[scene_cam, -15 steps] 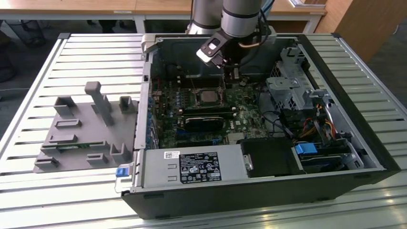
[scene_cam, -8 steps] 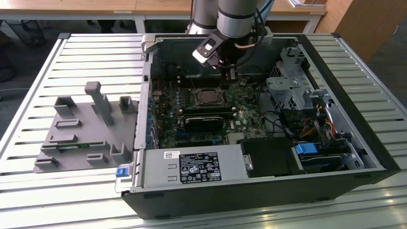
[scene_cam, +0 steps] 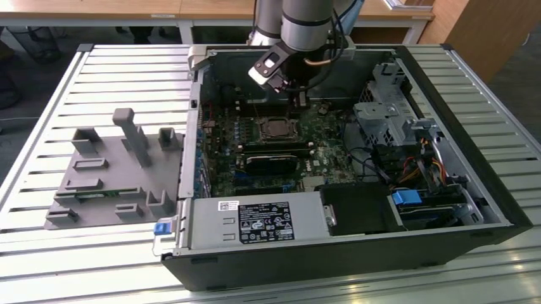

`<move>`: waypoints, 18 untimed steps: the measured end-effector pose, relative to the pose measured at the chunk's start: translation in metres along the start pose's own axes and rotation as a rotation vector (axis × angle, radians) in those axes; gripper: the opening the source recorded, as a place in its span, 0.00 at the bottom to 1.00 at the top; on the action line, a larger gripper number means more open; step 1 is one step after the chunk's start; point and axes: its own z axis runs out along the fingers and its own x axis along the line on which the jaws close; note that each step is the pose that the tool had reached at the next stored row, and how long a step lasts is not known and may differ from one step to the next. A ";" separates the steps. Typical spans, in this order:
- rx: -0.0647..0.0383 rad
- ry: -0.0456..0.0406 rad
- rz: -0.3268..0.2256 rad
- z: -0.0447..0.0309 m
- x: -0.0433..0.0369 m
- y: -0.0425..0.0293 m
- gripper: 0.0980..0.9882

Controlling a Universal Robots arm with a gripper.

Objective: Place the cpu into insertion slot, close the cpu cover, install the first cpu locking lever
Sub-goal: 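Place the cpu into insertion slot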

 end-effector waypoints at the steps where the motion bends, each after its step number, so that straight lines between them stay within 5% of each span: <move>1: 0.000 0.0001 0.000 0.0001 0.0000 -0.0014 0.01; 18: 0.000 0.0003 0.000 0.0016 0.0000 -0.0157 0.01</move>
